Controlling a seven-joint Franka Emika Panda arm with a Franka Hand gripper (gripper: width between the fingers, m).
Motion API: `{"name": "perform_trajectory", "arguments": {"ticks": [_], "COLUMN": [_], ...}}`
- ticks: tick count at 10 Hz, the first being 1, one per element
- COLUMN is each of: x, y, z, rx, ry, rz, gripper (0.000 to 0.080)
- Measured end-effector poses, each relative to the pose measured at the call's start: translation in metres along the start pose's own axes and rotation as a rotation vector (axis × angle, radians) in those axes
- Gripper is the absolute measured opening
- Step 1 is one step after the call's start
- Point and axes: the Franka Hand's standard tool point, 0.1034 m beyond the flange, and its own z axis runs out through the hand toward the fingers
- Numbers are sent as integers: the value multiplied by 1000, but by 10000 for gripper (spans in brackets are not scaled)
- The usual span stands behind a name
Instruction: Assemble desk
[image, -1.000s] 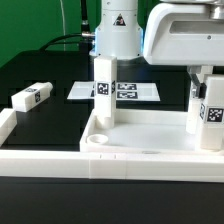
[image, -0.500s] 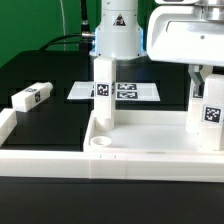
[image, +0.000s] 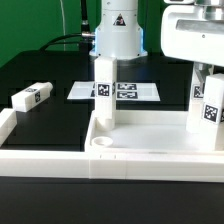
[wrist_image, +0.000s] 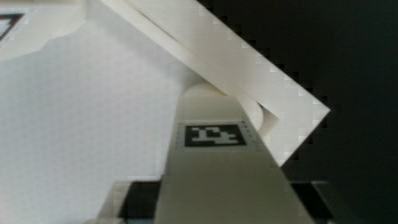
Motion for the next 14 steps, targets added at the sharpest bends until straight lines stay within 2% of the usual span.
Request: {"name": "perform_trajectory", "arguments": {"ticks": [3,4,5,6,8,14], "x": [1,1,1,1,1,1], "y": [-1,-1,-1,-1,0,-1], "z": [0,0,0,0,0,0], "rx": [7,7,7,7,4,7], "ry": [1,1,2,2,3,7], "rz": [116,97,71,57,-84,-503], "gripper": [300,487,487,613,642,649]}}
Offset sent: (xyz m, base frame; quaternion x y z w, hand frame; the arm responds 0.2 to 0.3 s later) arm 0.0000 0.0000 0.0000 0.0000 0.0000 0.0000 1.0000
